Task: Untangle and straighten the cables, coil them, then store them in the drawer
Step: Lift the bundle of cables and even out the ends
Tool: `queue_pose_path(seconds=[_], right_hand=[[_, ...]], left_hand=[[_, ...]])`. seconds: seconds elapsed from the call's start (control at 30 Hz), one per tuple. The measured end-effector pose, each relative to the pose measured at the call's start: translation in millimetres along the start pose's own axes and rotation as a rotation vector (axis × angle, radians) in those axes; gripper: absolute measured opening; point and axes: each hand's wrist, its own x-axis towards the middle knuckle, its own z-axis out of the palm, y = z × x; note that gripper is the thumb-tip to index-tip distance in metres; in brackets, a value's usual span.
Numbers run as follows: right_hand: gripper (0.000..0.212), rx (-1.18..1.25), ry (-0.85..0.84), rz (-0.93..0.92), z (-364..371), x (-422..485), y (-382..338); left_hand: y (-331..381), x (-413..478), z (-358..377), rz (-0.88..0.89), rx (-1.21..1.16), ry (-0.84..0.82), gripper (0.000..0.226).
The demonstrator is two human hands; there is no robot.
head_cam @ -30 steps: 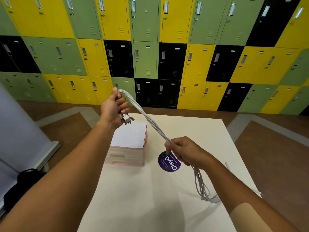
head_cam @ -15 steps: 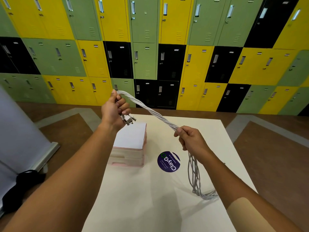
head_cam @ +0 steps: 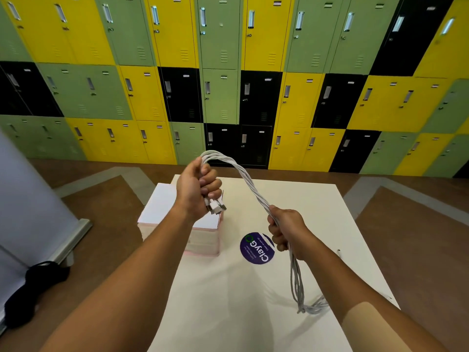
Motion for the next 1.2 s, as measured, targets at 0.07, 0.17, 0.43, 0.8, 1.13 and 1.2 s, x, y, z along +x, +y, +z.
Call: queue_pose_path(seconds=[0.07,0.17,0.43,0.8,1.13,1.2], right_hand=[[0.041,0.001,-0.006,0.016,2,0,2],[0.040,-0.017,-0.036,0.028,4,0,4],[0.039,-0.157,-0.056,0.041,22,-4,22],[0.041,-0.194,-0.156,0.135,39,-13,37],[0.038,-0.268,-0.187,0.159,44,-16,36],[0.040,-0.318,-0.202,0.130,43,-16,33]], left_hand=[[-10,-5,2,-0.060,0.059,-0.020,0.040],[-22,-9,7,-0.087,0.168,0.008,0.040],[-32,-5,22,0.034,0.298,0.060,0.048],[-65,-5,23,0.341,0.700,0.216,0.048],[-75,1,27,0.507,0.977,0.176,0.041],[-77,-1,24,0.527,1.092,0.102,0.041]])
